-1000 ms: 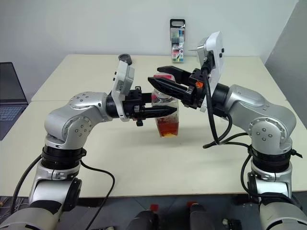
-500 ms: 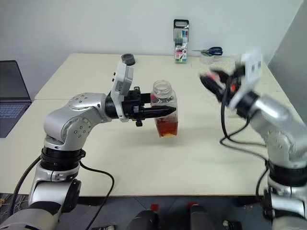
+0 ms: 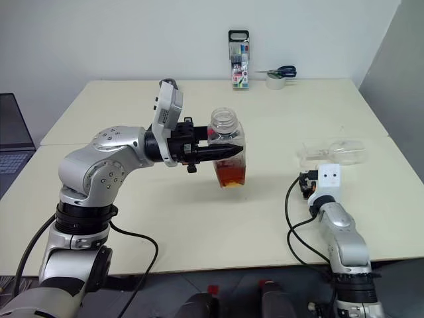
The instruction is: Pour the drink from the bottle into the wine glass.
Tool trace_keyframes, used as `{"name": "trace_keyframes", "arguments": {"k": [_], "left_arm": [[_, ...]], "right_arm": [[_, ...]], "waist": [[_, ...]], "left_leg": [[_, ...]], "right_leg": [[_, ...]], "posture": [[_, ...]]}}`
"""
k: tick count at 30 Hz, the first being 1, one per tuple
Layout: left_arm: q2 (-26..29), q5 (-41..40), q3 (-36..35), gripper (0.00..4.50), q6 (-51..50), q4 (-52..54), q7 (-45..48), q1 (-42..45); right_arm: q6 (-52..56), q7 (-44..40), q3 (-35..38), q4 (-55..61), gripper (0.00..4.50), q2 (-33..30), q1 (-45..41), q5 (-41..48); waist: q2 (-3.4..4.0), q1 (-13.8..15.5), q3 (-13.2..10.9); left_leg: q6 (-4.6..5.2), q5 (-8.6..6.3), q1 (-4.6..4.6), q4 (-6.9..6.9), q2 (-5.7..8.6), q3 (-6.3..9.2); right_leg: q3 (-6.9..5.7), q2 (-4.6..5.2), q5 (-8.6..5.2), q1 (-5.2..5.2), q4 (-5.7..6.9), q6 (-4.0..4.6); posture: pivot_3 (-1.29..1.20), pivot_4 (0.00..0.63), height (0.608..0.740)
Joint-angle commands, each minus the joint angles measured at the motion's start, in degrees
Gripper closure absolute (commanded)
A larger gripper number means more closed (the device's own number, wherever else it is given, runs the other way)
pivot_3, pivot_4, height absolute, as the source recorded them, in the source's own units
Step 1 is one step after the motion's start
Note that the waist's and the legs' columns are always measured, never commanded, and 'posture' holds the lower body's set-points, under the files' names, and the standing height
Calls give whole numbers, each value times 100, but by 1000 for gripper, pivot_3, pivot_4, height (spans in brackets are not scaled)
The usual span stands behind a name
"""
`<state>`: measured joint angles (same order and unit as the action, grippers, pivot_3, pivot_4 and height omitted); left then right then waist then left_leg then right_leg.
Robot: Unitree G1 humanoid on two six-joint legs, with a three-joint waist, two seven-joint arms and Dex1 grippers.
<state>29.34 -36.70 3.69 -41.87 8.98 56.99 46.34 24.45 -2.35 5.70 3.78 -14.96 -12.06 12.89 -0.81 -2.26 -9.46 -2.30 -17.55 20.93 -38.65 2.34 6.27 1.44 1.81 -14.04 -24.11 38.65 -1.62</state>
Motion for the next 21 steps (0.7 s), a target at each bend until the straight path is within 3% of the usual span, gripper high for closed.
{"name": "trace_keyframes", "arguments": {"k": [1,3,4,13,16,21], "left_arm": [[11,-22,-77,2660,113,113,40,172],[17,-15,-81,2660,118,101,41,173],[16,-10,-79,2660,123,97,40,172],[-35,5,-74,2660,159,68,-3,159],[9,31,-117,2660,183,71,-25,116],[-11,201,-387,2660,225,0,-603,-3]], "right_arm": [[-282,-24,100,-6,793,6,-20,-144],[-347,-87,84,-44,103,-10,-17,-205],[-363,-102,95,-56,42,-11,-18,-213],[-350,-348,156,69,42,-202,-90,-333],[-531,-830,-105,597,42,-613,6,-517],[281,-2174,-82,2103,42,-1212,-123,695]], "waist": [[0,2,0],[0,2,0],[0,1,0],[0,1,0],[3,1,-2],[2,-12,-3]], "left_leg": [[0,0,0,0,0,0],[1,0,-3,0,0,0],[1,-1,-5,1,0,-1],[3,-2,-10,3,-2,-8],[3,-2,-9,3,-1,-14],[21,-12,-11,3,-5,-13]], "right_leg": [[5,0,0,-2,2,0],[16,0,0,-4,6,0],[22,-2,0,-4,7,0],[54,-9,0,-5,8,-1],[60,-10,0,-8,10,-1],[61,-13,-1,-7,9,-4]], "posture": [[0,150,740],[0,150,740],[0,150,740],[0,150,740],[0,150,740],[0,150,740]]}}
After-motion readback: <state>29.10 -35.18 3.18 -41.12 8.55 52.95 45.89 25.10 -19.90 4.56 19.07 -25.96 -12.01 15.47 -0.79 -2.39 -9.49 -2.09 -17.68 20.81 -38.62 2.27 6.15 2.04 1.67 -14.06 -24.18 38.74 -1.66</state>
